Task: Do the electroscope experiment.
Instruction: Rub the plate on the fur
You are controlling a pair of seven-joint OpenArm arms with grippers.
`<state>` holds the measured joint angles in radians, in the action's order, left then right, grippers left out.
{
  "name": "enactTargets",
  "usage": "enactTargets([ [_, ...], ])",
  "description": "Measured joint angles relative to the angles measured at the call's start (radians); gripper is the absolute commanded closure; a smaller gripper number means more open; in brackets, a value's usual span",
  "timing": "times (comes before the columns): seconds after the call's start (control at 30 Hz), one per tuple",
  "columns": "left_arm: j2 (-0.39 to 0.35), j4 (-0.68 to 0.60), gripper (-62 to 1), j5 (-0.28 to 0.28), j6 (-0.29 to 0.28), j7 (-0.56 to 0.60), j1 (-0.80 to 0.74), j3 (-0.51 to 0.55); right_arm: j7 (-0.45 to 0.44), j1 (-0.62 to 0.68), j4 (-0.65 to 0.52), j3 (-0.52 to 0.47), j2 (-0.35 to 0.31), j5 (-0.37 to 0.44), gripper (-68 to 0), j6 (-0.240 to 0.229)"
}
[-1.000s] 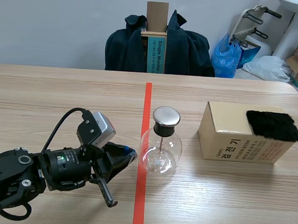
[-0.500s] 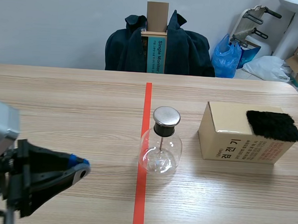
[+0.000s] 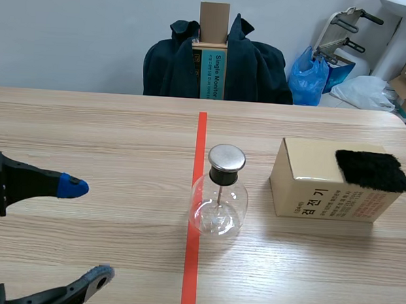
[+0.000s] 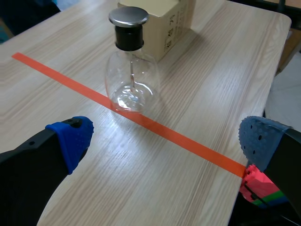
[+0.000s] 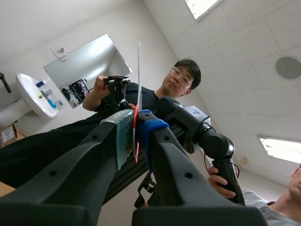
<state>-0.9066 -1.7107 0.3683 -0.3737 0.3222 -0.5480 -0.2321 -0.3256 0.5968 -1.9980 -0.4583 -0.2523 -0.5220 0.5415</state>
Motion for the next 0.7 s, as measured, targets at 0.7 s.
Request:
enactTargets([
  [0.7, 0.006, 0.001, -62.3, 0.000, 0.002, 0.001, 0.011, 0.000, -0.143, -0.241, 0.480, 0.103, 0.045, -0.198, -0.7, -0.026],
])
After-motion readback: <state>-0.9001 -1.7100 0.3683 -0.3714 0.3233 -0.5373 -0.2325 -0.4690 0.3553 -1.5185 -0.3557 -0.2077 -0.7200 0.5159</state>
